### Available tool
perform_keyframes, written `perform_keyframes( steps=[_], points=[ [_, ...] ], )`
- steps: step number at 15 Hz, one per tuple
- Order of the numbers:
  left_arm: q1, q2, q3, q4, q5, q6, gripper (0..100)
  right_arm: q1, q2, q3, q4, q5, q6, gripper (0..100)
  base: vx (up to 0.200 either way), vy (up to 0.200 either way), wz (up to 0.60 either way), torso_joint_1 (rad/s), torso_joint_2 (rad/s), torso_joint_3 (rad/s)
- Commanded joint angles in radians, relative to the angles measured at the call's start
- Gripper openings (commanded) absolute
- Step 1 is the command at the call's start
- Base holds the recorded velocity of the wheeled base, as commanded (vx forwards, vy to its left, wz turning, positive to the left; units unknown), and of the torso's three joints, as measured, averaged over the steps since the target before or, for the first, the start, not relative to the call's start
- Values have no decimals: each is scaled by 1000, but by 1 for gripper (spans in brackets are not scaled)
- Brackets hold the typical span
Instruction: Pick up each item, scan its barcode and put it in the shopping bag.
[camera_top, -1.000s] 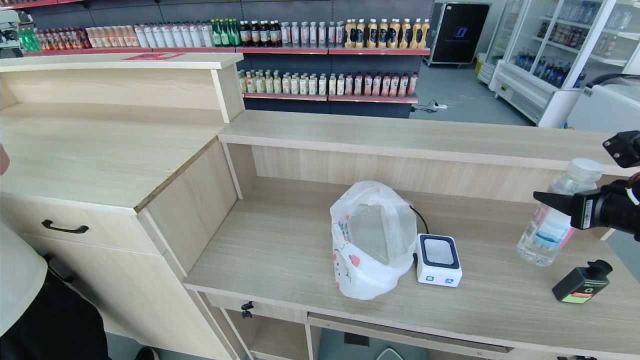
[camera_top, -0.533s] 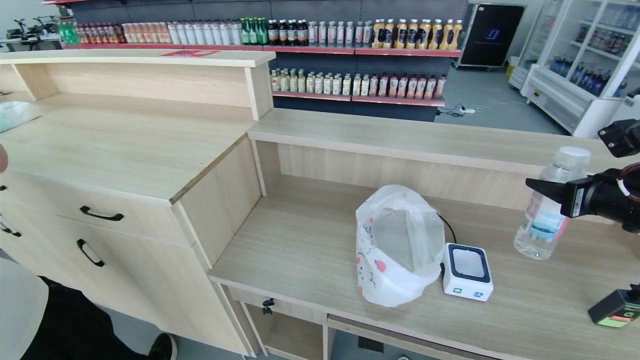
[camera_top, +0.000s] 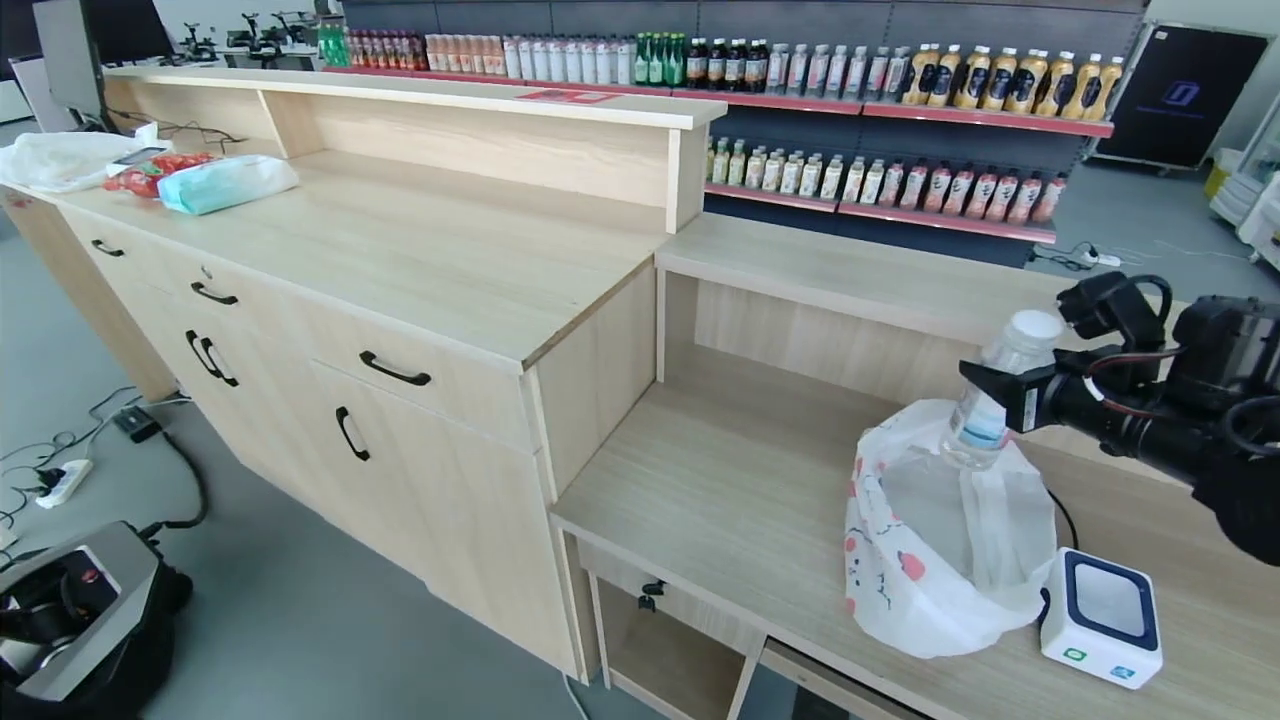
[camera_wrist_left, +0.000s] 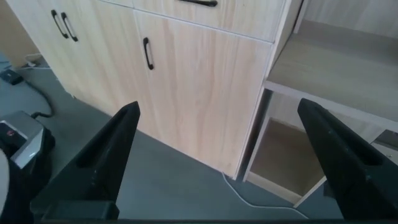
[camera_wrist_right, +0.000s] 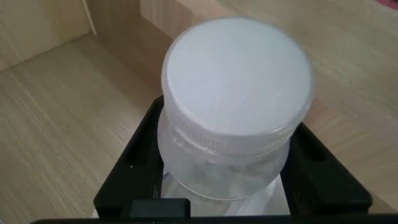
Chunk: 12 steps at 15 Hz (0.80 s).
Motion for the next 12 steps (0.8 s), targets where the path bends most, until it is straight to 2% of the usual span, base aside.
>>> perform_keyframes(
  steps=[1, 5, 12],
  points=[
    [0, 0, 0, 0, 0, 0, 100, 1, 128, 2, -34, 3, -16, 0, 0, 0, 0, 0, 0, 0],
    [0, 0, 0, 0, 0, 0, 100, -6, 216, 9, -106, 3, -15, 0, 0, 0, 0, 0, 0, 0],
    [0, 0, 0, 0, 0, 0, 100, -2, 358, -88, -183, 6, 10, 0, 0, 0, 0, 0, 0, 0]
  ],
)
